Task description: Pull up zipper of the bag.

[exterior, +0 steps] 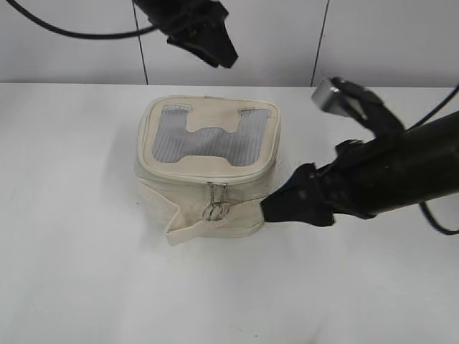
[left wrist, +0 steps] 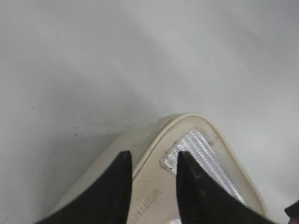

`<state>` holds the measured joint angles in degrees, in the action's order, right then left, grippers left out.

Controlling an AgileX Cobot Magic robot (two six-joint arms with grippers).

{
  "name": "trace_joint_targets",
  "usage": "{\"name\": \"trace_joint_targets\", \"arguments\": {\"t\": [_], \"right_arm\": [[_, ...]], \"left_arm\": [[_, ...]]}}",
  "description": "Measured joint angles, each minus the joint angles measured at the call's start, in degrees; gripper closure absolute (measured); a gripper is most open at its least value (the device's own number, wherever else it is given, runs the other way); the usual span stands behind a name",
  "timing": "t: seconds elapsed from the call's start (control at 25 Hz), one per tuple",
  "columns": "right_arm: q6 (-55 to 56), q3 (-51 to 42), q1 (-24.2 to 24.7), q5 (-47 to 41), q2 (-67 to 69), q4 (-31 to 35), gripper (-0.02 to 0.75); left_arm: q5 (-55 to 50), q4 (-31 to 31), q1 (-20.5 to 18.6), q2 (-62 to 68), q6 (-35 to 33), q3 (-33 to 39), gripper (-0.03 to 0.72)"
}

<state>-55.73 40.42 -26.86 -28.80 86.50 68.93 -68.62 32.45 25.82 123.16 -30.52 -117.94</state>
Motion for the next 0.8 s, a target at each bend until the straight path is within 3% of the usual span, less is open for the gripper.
{"name": "trace_joint_targets", "arguments": {"t": [0.12, 0.24, 0.48, 0.68, 0.8], "right_arm": [[13.06, 0.0, 5.3, -7.24, -5.88, -11.68, 0.201], [23.39, 0.0, 9.39, -15.78, -11.23, -22.35, 0.201], [36.45, -0.05, 11.61, -28.76, -25.74, -40.7, 0.201], [43.37, -1.76, 11.63, -33.01, -44.91, -49.26, 0.201], [46.8, -4.66, 11.68, -34.34, -55.69, -53.63, 0.201]], "left_arm": [[-0.17, -0.81, -0.55, -4.61, 3.15, 0.21, 0.45], [0.88, -4.19, -0.56, -11.11, 5.92, 4.74, 0.457], [9.79, -10.63, -0.56, -31.99, 12.27, 31.92, 0.459], [14.78, -17.29, -0.56, -59.78, 21.67, 56.13, 0.459], [13.01, -24.26, -0.56, -77.93, 27.57, 65.79, 0.459]]}}
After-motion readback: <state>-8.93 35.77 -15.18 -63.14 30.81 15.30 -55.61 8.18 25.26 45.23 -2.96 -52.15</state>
